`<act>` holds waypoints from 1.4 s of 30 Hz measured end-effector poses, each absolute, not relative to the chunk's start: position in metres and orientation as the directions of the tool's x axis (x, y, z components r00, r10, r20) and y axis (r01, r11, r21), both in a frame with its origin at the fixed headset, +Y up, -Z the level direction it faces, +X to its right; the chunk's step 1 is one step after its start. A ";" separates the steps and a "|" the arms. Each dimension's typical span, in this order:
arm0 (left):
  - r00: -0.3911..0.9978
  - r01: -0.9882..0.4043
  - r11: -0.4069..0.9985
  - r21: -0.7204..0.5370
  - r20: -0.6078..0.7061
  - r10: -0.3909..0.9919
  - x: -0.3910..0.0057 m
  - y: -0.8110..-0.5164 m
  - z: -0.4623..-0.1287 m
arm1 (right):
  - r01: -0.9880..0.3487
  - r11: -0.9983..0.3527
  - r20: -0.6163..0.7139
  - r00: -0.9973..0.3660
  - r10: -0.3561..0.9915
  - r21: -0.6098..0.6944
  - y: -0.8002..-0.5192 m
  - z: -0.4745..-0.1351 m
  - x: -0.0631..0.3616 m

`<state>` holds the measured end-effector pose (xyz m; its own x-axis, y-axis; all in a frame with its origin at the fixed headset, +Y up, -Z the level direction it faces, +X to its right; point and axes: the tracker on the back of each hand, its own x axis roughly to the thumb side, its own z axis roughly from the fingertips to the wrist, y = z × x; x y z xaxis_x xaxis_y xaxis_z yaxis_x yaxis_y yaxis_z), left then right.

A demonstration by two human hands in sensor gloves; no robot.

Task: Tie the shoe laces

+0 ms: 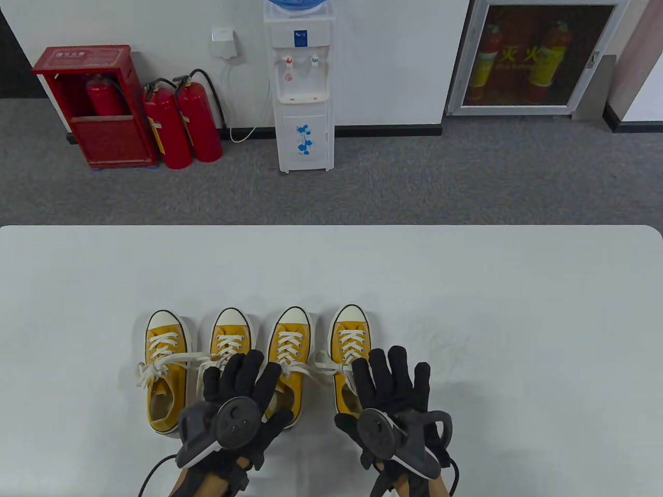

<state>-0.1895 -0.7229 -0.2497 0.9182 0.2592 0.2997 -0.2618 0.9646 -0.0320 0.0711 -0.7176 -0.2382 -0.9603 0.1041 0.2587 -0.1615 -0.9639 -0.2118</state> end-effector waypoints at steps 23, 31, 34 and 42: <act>0.912 -0.229 0.972 -0.057 0.336 0.234 -0.177 -0.727 -0.245 | -0.275 -0.954 0.332 -0.916 0.223 -0.118 -0.730 -0.238 0.072; 0.916 -0.222 0.973 -0.069 0.327 0.232 -0.177 -0.727 -0.246 | -0.303 -0.948 0.301 -0.917 0.263 -0.094 -0.730 -0.241 0.082; 0.918 -0.223 0.972 -0.068 0.321 0.233 -0.178 -0.727 -0.246 | -0.294 -0.951 0.293 -0.922 0.254 -0.101 -0.730 -0.241 0.084; 0.918 -0.225 0.971 -0.075 0.317 0.237 -0.179 -0.727 -0.247 | -0.308 -0.946 0.288 -0.919 0.268 -0.101 -0.731 -0.242 0.087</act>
